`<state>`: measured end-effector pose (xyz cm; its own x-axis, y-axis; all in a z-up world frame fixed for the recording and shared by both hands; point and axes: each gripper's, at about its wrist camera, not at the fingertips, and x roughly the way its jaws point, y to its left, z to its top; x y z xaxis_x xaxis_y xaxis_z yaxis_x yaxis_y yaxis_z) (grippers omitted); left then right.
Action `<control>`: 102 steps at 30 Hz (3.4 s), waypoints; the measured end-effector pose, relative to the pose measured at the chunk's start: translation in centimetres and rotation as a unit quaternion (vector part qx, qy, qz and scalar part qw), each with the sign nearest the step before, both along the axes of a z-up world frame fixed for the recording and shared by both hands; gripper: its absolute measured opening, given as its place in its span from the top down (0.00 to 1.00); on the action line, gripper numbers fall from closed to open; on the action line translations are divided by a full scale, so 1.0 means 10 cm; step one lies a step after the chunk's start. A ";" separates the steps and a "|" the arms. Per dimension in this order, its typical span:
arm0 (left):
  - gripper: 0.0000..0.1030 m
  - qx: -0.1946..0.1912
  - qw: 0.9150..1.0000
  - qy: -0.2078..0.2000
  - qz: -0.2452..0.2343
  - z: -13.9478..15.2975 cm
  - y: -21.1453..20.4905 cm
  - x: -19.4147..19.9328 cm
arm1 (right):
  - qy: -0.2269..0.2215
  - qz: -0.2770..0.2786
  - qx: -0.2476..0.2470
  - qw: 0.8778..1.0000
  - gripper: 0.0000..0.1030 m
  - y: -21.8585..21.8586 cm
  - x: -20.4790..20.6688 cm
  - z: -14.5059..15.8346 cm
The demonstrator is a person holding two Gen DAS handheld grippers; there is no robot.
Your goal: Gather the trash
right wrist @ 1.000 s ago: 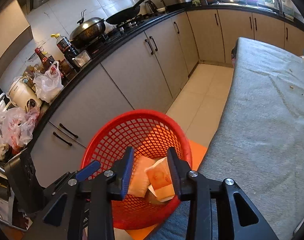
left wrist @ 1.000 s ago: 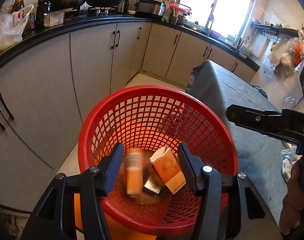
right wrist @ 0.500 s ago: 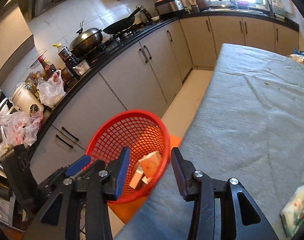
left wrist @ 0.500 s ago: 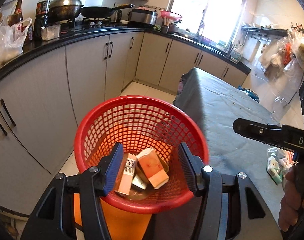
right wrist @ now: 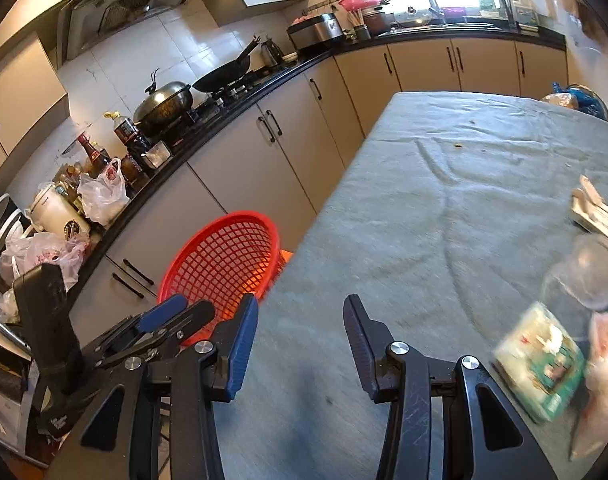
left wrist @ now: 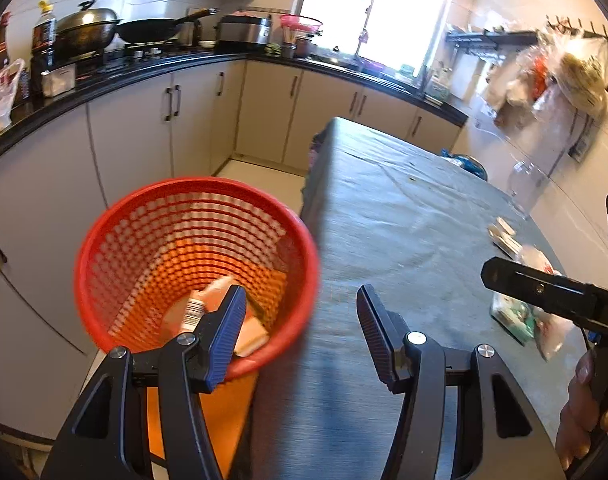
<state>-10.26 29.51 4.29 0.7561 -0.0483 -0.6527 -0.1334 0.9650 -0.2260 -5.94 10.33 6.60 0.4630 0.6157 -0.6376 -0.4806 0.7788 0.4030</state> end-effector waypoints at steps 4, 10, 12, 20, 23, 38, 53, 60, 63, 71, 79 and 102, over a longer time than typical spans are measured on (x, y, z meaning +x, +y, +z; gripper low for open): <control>0.45 0.005 1.000 0.008 -0.027 -0.02 -0.28 0.05 | -0.012 -0.024 0.009 1.000 0.53 -0.37 -0.10 0.02; 0.45 0.012 0.997 0.020 -0.079 -0.07 -0.85 0.14 | -0.034 -0.050 0.007 0.998 0.53 -1.02 -0.24 0.06; 0.45 0.017 0.995 0.023 -0.098 -0.09 -1.05 0.17 | -0.045 -0.056 -0.006 0.997 0.53 -1.22 -0.28 0.05; 0.45 0.006 0.987 0.047 -0.153 -0.19 -1.62 0.29 | -0.060 -0.101 -0.053 0.992 0.53 -1.79 -0.32 -0.16; 0.45 0.009 0.985 0.053 -0.166 -0.22 -1.80 0.30 | -0.066 -0.109 -0.058 0.990 0.53 -1.81 -0.30 -0.20; 0.36 -0.007 0.980 0.079 -0.182 -0.27 -2.07 0.44 | -0.058 -0.113 -0.122 0.984 0.67 -1.93 -0.28 -0.45; 0.33 -0.099 0.978 0.157 -0.099 -0.28 -2.32 0.85 | -0.096 -0.171 0.064 0.978 0.70 -2.62 -0.55 -0.32; 0.24 -0.040 0.985 0.162 -0.040 -0.30 -2.53 1.04 | -0.098 -0.174 0.101 0.975 0.70 -2.74 -0.59 -0.33; 0.24 0.025 0.986 0.157 -0.046 -0.34 -2.66 1.11 | -0.094 -0.172 0.109 0.975 0.70 -2.77 -0.59 -0.34; 0.25 0.081 0.981 0.132 -0.113 -0.35 -2.54 0.90 | -0.095 -0.164 0.111 0.976 0.70 -2.77 -0.59 -0.35; 0.25 0.085 0.981 0.113 -0.131 -0.36 -2.30 0.62 | -0.096 -0.158 0.092 0.978 0.70 -2.71 -0.57 -0.34; 0.64 0.064 0.987 0.027 -0.142 -0.05 -2.06 0.31 | -0.093 -0.179 0.057 0.978 0.70 -2.54 -0.62 -0.26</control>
<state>-7.11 8.90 3.79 0.6880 -0.1685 -0.7059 0.1385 0.9853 -0.1002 -12.13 -15.02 3.99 0.7629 0.4552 -0.4590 -0.2589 0.8658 0.4283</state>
